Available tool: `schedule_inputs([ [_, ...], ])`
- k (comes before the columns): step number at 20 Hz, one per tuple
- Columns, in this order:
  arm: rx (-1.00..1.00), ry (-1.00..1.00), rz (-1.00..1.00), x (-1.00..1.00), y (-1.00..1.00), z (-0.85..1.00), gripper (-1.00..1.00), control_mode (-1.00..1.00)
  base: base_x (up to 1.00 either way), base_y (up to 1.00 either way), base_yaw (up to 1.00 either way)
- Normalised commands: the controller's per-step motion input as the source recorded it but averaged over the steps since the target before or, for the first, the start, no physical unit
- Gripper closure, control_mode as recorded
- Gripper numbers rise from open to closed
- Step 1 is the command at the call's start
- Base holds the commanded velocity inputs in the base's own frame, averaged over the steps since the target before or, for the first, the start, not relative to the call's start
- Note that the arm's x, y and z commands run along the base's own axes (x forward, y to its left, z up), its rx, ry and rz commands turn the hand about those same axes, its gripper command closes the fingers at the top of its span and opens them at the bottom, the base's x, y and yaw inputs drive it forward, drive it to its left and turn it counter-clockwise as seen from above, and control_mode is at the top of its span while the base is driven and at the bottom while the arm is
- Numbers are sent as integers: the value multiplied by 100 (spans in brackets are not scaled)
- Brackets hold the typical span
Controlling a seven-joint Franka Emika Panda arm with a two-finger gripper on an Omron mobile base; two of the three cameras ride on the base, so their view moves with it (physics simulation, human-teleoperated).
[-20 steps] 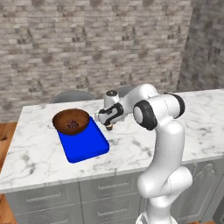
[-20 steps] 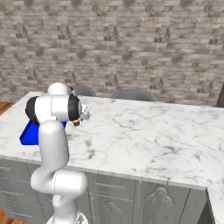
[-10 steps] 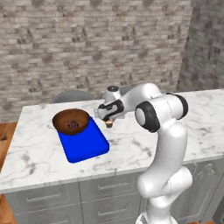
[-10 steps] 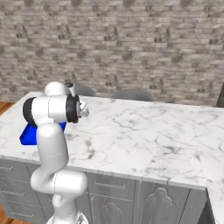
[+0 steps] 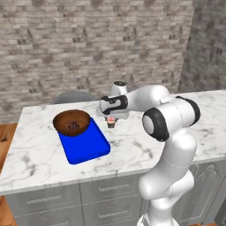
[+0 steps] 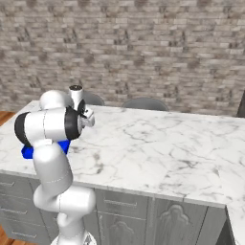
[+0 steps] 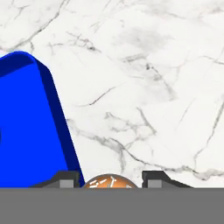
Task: Place the bowl with cake and the cupcake onto the tray.
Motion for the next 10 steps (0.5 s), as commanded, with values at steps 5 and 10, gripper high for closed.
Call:
schedule_inputs([
  [5,7,7,0,-47,48,0,100,-100,0,0,0],
  [10,2,3,0,-41,68,0,100,-100,0,0,0],
])
